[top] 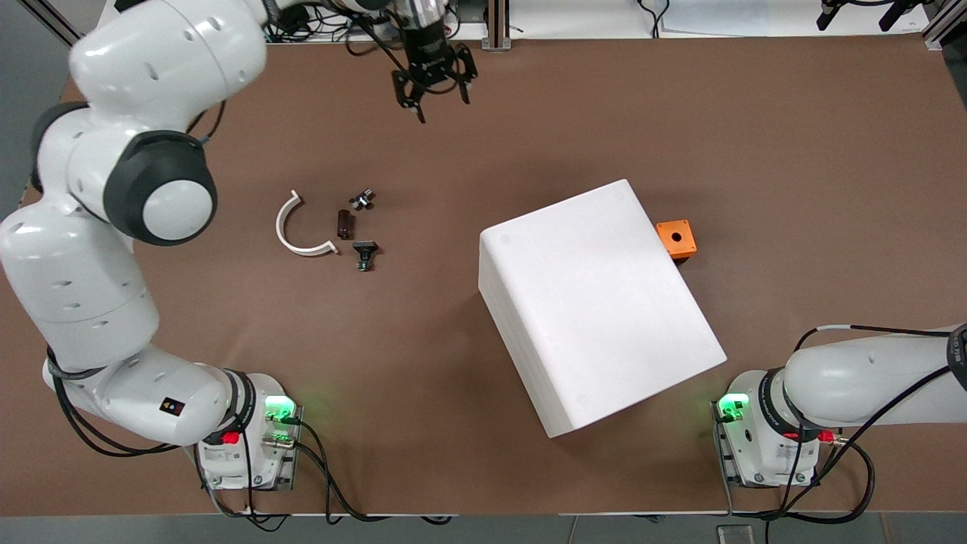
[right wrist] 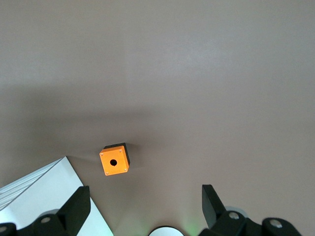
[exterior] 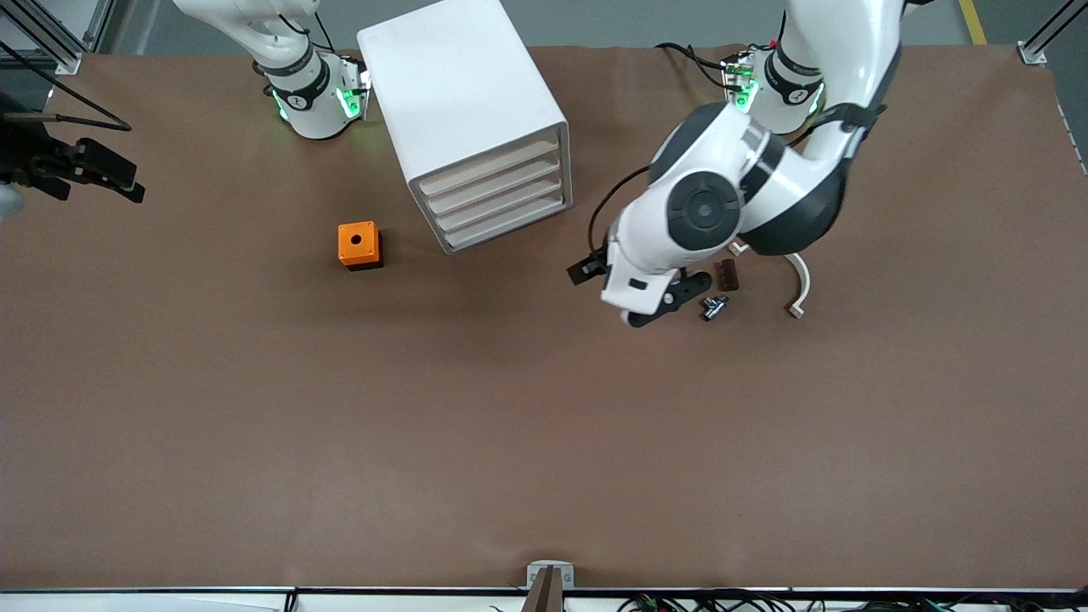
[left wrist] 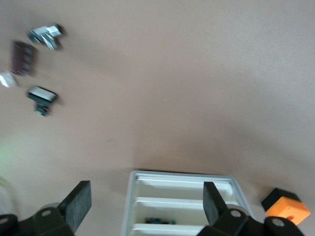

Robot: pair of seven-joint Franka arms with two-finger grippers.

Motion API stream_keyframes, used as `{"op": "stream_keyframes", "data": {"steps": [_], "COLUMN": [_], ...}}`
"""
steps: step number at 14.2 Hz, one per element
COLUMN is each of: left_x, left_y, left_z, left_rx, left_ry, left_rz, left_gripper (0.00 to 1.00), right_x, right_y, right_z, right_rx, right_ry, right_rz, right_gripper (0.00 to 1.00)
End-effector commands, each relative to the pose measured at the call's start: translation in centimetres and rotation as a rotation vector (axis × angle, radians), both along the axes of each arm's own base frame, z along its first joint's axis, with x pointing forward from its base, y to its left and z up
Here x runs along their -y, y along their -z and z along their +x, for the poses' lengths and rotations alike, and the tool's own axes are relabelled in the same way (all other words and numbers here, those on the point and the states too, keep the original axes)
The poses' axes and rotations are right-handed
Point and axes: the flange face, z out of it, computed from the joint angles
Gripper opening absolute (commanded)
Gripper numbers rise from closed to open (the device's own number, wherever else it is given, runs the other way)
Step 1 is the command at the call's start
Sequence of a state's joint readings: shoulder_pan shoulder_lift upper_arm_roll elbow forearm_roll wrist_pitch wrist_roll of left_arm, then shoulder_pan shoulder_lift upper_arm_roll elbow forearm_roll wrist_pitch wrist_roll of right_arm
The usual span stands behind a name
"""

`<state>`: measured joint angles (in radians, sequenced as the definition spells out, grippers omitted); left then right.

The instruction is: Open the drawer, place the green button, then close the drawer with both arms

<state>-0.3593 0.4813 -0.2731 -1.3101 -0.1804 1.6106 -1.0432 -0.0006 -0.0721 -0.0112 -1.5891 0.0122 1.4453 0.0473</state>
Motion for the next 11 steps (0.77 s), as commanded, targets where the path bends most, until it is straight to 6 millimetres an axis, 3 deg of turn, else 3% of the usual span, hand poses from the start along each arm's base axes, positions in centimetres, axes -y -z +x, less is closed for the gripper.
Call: {"op": "stream_keyframes", "data": {"steps": [1,3,6,11], "left_x": [-5.2,-9.2,-15.6,-23.0], "left_y": [-3.9,-6.8,-9.4,-9.8], "left_z": [0.4,0.8,0.1,-2.0], "left_rx": [0.024,0.047,0.074,0.096], "left_ry": [0.096,0.136,0.200,0.258], "left_rz": [-0.012,-0.022,-0.016,-0.020], "left_gripper": [1.00,1.00,1.00,1.00], "right_x": [0.6,0.9,1.2,1.2], "right_y": [-0.3,-0.3,-0.2,-0.3], "right_z": [-0.7,-0.7,-0.7,-0.7], "right_rx": [0.014,0.015,0.013,0.015], "right_ry": [0.001,0.007,0.013,0.013], "right_rz": [-0.001,-0.004,-0.005,-0.003], "right_gripper": [1.00,1.00,1.00,1.00]}}
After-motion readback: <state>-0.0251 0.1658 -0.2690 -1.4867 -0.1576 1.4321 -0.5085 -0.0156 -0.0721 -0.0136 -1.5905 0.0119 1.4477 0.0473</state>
